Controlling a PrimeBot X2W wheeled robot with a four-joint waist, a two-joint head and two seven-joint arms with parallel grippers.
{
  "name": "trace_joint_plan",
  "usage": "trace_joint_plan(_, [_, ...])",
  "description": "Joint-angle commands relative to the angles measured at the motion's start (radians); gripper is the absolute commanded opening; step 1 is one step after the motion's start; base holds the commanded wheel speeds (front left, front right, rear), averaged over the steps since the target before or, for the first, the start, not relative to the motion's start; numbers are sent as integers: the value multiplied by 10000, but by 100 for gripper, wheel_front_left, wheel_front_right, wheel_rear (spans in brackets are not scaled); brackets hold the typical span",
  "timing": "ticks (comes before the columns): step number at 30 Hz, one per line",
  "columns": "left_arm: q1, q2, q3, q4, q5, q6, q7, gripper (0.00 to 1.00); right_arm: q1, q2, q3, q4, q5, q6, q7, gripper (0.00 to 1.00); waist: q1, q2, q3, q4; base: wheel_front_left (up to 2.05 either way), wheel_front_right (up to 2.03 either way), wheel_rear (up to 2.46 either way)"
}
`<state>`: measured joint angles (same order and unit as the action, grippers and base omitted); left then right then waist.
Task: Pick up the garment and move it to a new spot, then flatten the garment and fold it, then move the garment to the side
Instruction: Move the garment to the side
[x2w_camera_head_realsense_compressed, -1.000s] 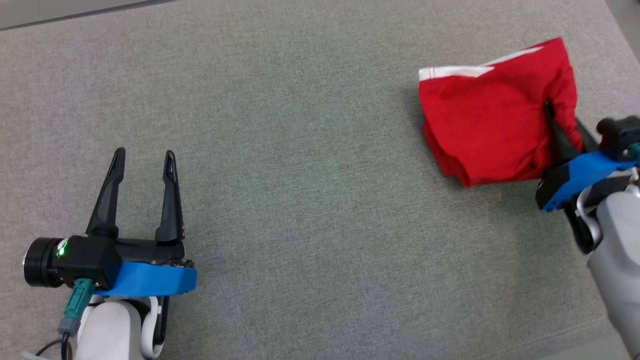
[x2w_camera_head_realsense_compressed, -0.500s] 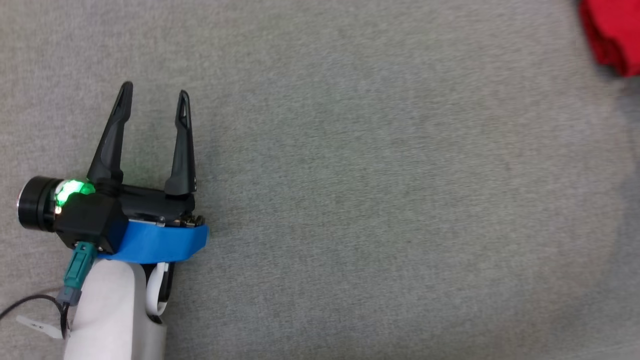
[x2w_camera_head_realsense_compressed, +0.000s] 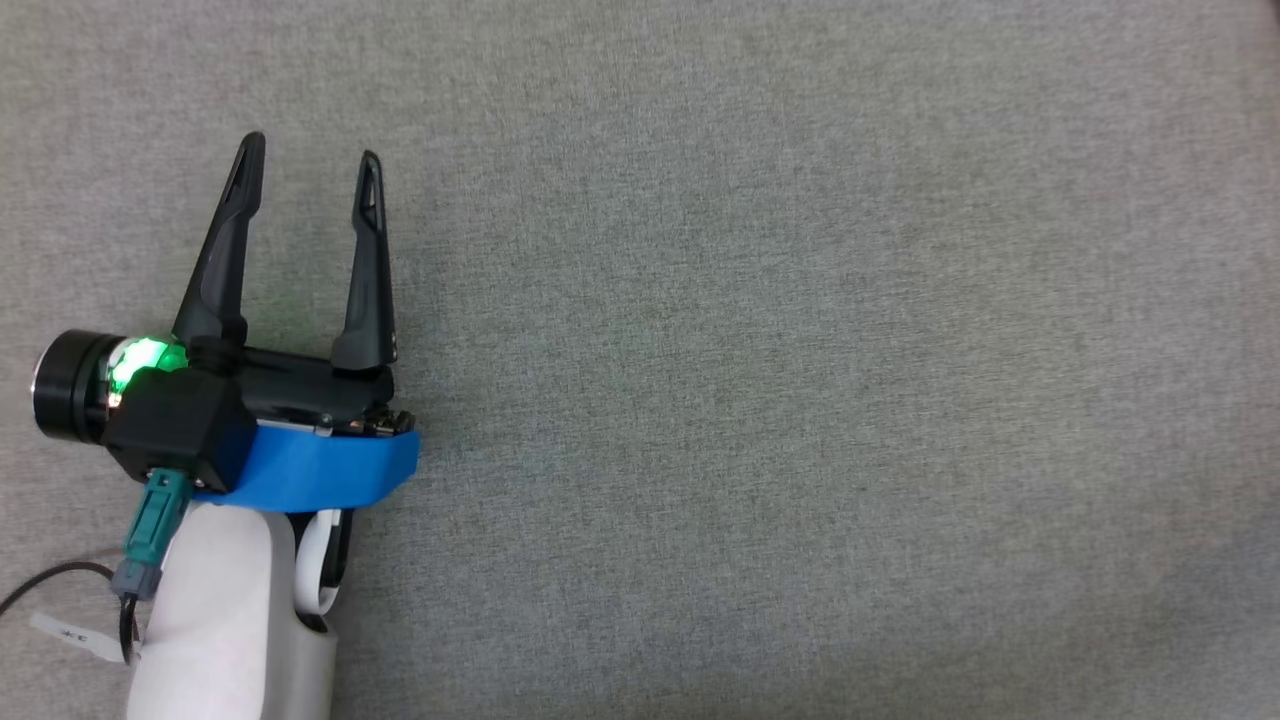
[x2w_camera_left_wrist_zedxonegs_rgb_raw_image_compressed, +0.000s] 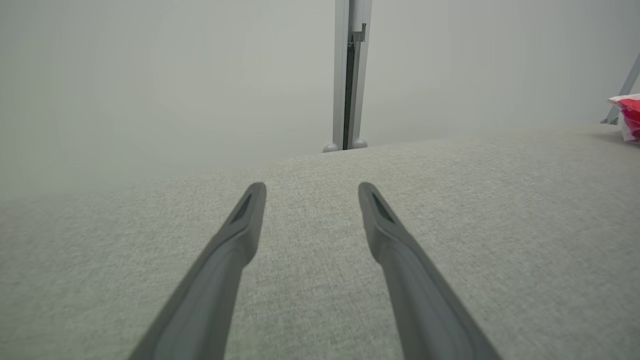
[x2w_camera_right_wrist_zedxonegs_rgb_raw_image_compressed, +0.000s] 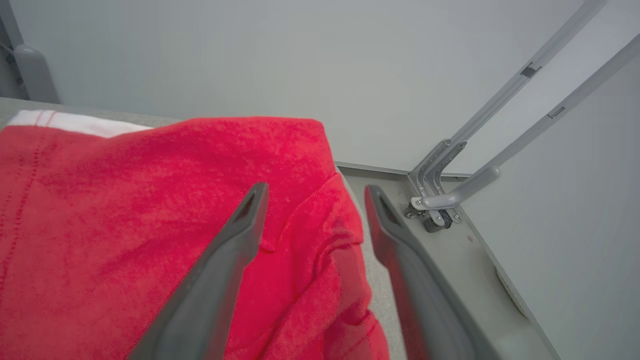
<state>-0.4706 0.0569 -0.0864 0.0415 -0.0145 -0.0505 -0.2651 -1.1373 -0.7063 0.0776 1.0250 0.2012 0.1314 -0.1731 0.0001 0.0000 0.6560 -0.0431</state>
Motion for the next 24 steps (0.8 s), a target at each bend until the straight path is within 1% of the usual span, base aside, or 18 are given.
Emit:
trace_joint_plan(1, [140,46,63,46,-47,56,13,100,-60,61,-114,90,-114,-14,-248,100,-1,0,-238,-13,0,0,0])
trace_joint_plan(5, [458,39,188,162,-185,136,11,100,348,454,-343,-34,-387,-13,-739,100,-1,0,-918,-46,0,0,0])
trace_joint_plan(8, [858,27,328,253,-288,172,11,100,783,922,-489,-573,-594,-13,-888,100,-1,0,-1580,-62,0,0,0])
trace_joint_plan(9, [970,25,377,276,-302,196,11,100,975,1142,-511,-836,-655,-13,-912,100,-1,0,-1811,-60,0,0,0])
trace_joint_plan(11, [1282,18,459,326,-372,228,10,100,1443,1616,-644,-1773,-751,-13,-924,100,-1,0,-2221,-63,0,0,0])
trace_joint_plan(13, [1530,16,568,362,-446,245,10,100,2184,2144,-809,-2690,-781,-14,-925,100,-1,0,-2648,-13,0,0,0])
trace_joint_plan(16, [1943,1,723,432,-547,290,10,100,3215,2849,-747,-3859,-896,-13,-928,100,-1,0,-3155,59,0,0,0])
trace_joint_plan(20, [2459,-17,868,542,-633,302,10,100,4589,3795,-516,-4904,-811,-11,-929,100,-1,0,-3778,137,0,0,0])
trace_joint_plan(24, [2869,-24,1005,683,-687,261,10,100,5748,4459,-310,-5765,-626,-13,-931,100,-1,0,-4226,207,0,0,0])
